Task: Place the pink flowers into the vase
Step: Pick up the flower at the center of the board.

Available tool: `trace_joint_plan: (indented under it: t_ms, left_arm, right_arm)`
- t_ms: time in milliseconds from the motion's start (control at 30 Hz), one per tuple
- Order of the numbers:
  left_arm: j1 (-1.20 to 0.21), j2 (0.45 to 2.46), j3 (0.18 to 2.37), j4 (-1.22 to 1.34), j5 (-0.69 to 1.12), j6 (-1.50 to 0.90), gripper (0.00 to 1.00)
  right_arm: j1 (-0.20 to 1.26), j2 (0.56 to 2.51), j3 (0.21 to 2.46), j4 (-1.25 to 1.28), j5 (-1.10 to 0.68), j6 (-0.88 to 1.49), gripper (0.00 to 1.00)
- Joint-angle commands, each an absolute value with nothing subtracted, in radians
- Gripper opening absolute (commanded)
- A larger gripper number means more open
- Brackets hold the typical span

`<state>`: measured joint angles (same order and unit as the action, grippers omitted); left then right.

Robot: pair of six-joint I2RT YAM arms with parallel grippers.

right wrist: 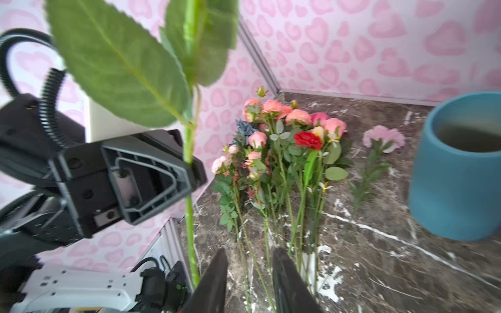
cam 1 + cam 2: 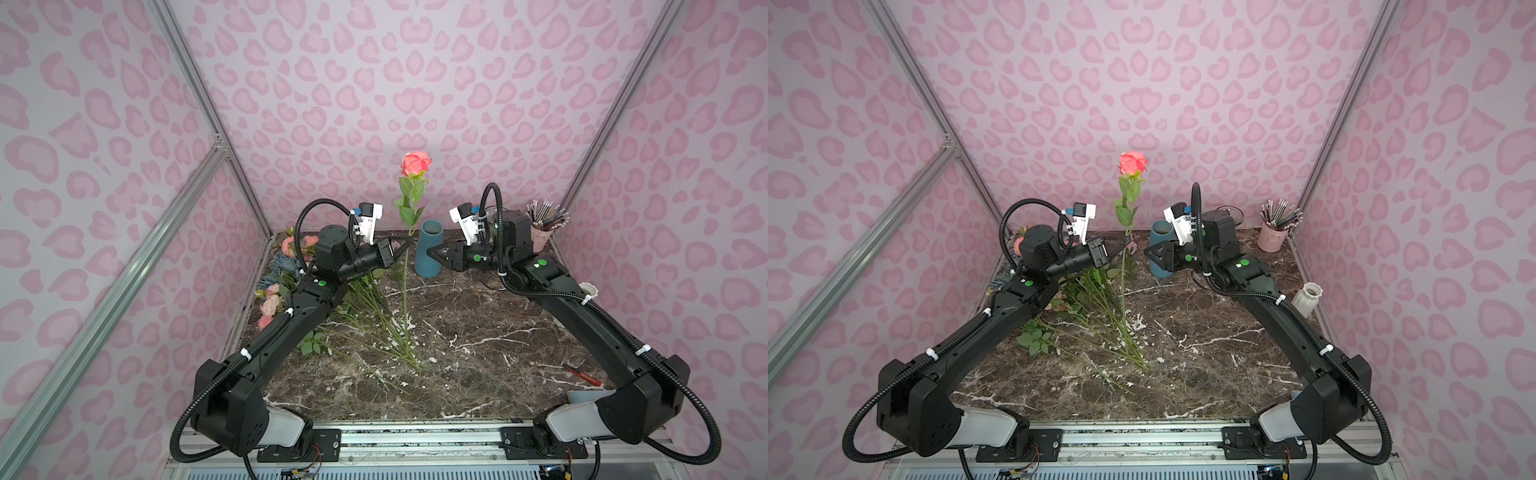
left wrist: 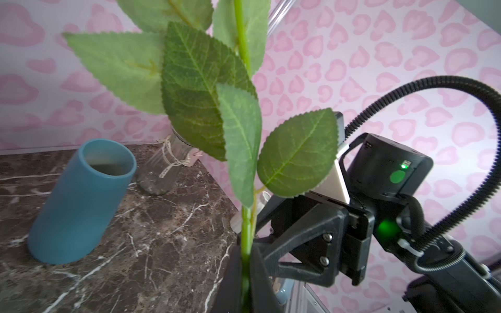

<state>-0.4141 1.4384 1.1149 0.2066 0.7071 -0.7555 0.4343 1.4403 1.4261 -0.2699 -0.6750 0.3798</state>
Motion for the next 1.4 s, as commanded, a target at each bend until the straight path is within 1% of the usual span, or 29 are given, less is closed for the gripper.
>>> trace_joint_plan:
  t_ms: [0,300,733,1033,1167,1367]
  left_arm:
    - [-0.413,1.437,1.098,0.421,0.829,-0.843,0.04]
    - [-0.413,1.468,1.101,0.579,0.879,-0.970,0.04]
    - [-0.415,1.479,1.106,0.560,0.879,-0.954,0.03]
    - [-0.418,1.480,1.104,0.554,0.874,-0.950,0.04]
    - [-0.423,1.480,1.102,0.548,0.873,-0.946,0.04]
    - [-0.424,1.481,1.107,0.523,0.868,-0.931,0.04]
  right_arm:
    - [0.451,1.438,1.435,-0.157,-0.807,0.408,0.34]
    - [0.472,1.439,1.405,-0.090,-0.849,0.423,0.34]
    - [0.475,1.443,1.373,0.039,-0.900,0.482,0.33]
    - [0.480,1.466,1.370,0.115,-0.923,0.529,0.30]
    - [0.484,1.476,1.338,0.145,-0.931,0.544,0.23]
    - [0.489,1.485,1.326,0.157,-0.923,0.547,0.02]
